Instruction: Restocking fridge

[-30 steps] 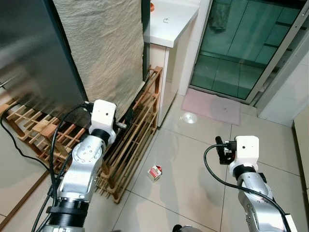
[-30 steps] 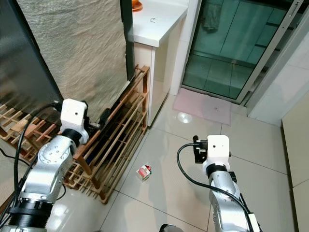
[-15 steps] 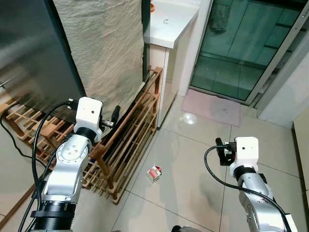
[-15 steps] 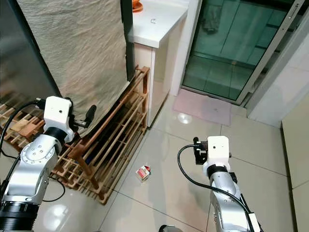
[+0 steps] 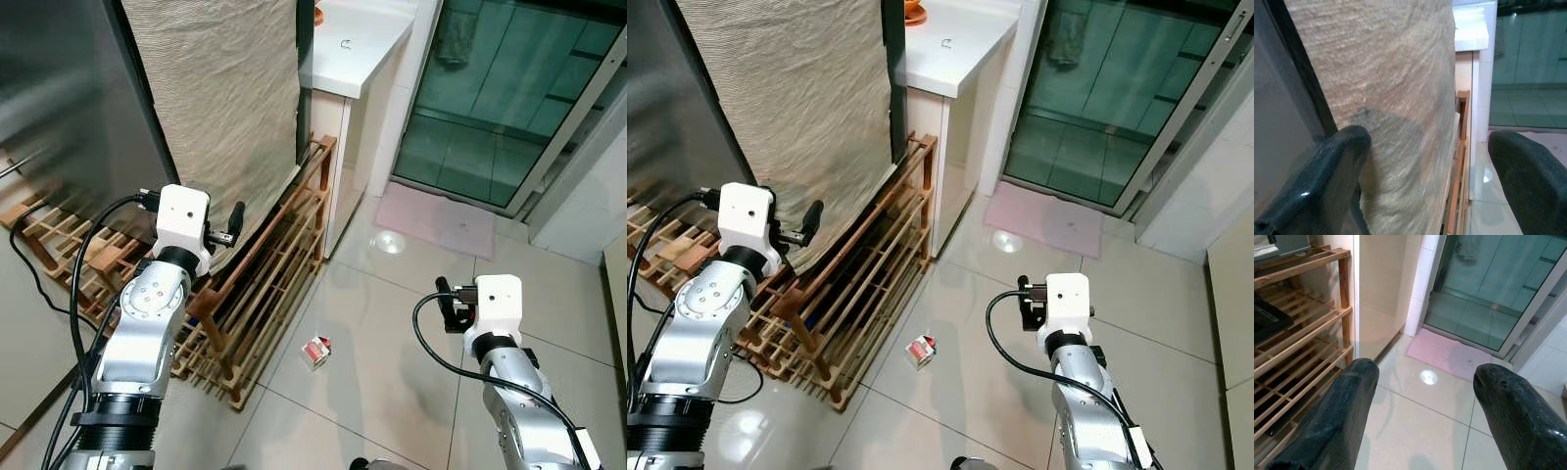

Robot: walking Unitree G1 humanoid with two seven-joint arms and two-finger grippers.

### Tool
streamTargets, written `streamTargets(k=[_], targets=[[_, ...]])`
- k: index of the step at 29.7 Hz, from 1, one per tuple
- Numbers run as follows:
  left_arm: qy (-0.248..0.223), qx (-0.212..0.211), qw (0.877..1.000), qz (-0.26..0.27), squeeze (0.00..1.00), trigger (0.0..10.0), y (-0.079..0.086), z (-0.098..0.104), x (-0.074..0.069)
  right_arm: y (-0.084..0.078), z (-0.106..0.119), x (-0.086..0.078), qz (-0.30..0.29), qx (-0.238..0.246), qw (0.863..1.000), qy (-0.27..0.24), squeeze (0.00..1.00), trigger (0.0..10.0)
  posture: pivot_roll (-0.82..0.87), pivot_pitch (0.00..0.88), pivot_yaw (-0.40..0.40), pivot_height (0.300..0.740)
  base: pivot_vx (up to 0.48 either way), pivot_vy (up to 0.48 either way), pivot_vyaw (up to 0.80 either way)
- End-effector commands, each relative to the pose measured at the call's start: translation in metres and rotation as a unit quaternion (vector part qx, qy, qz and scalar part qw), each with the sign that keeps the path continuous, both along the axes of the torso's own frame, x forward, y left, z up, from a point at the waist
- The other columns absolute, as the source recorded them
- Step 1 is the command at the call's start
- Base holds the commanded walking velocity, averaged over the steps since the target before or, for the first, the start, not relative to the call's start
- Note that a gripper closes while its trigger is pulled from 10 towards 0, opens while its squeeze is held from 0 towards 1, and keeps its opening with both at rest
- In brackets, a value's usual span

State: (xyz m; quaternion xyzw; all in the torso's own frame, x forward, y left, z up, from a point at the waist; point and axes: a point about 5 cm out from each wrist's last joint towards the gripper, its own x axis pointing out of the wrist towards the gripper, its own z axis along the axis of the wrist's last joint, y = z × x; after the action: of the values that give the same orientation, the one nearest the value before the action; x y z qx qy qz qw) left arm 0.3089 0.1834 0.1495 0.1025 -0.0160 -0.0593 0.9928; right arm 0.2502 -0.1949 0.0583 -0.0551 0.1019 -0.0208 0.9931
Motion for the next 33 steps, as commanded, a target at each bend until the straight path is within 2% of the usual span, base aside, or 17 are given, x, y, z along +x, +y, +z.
streamTargets(k=[1, 14, 19, 24, 27, 33], targets=[[-0.021, -0.002, 1.000, 0.020, 0.00, 10.0, 0.004, 0.010, 0.004, -0.005, 0.000, -0.001, -0.009, -0.001, 1.000, -0.003, 0.00, 10.0, 0.08, 0.021, -0.024, 0.740, 0.000, 0.000, 0.00], [0.012, -0.006, 0.998, 0.058, 0.00, 10.0, 0.019, -0.005, 0.001, -0.005, -0.002, -0.001, -0.006, -0.003, 1.000, -0.001, 0.00, 10.0, 0.10, 0.013, -0.032, 0.740, 0.000, 0.000, 0.00], [0.005, -0.017, 0.999, 0.038, 0.00, 10.0, 0.008, -0.001, 0.004, -0.005, -0.001, 0.000, -0.003, -0.005, 1.000, -0.002, 0.00, 10.0, 0.10, 0.005, -0.032, 0.740, 0.000, 0.000, 0.00], [0.004, -0.010, 0.999, 0.043, 0.00, 10.0, 0.008, 0.000, 0.007, -0.005, 0.000, 0.001, -0.003, -0.005, 1.000, -0.004, 0.00, 10.0, 0.09, 0.000, -0.031, 0.740, 0.000, 0.000, 0.00], [0.002, -0.028, 0.999, 0.041, 0.00, 10.0, 0.006, 0.002, 0.012, -0.005, 0.000, 0.001, -0.004, -0.005, 1.000, -0.005, 0.00, 10.0, 0.09, 0.000, -0.031, 0.740, 0.000, 0.000, 0.00], [0.006, -0.064, 0.998, 0.014, 0.00, 10.0, -0.018, 0.009, 0.028, -0.004, -0.001, 0.001, -0.001, -0.004, 1.000, -0.004, 0.00, 10.0, 0.09, 0.000, -0.034, 0.740, 0.000, 0.000, 0.00]])
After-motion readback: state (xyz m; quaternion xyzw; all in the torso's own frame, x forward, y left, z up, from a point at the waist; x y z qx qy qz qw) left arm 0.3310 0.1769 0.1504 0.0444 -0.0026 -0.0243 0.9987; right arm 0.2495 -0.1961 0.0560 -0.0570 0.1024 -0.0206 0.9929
